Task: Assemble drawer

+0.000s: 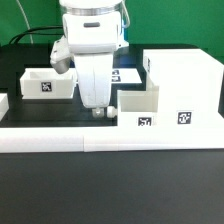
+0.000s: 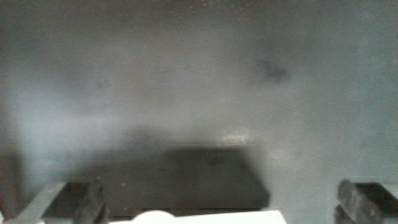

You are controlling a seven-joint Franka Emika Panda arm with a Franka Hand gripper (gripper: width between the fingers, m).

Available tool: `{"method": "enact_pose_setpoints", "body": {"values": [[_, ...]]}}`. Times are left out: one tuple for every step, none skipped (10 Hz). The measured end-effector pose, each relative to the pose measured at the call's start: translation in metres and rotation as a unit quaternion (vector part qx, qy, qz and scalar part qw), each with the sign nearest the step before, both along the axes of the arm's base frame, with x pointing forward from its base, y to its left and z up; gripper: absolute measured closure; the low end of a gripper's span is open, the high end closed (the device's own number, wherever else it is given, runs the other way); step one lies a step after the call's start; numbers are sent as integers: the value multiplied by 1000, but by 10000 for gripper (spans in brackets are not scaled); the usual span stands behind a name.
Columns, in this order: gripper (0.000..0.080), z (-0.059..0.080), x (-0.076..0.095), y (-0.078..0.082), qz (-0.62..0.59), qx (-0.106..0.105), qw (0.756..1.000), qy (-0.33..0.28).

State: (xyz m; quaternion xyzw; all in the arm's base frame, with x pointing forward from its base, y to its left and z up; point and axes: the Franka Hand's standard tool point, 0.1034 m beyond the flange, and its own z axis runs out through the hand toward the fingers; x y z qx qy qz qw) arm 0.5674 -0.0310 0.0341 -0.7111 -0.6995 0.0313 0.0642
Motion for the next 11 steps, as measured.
{"method": "enact_pose_setpoints", "body": {"values": [[150, 3, 9, 4, 3, 1, 1000, 2], [150, 6, 20, 10, 8, 1, 1000, 4], [150, 6, 24, 16, 7, 2, 1000, 3], [150, 6, 23, 24, 10, 3, 1000, 4], [150, 5, 23, 34, 15, 4, 1000, 6], [150, 4, 20, 42, 17, 3, 1000, 11], [150, 3, 19, 51, 19, 0, 1000, 14], [150, 3, 19, 55, 21, 1, 1000, 13], [150, 3, 20, 54, 19, 1, 1000, 11], [150, 3, 20, 48, 20, 0, 1000, 11], [150, 4, 20, 37, 20, -1, 1000, 10]]}}
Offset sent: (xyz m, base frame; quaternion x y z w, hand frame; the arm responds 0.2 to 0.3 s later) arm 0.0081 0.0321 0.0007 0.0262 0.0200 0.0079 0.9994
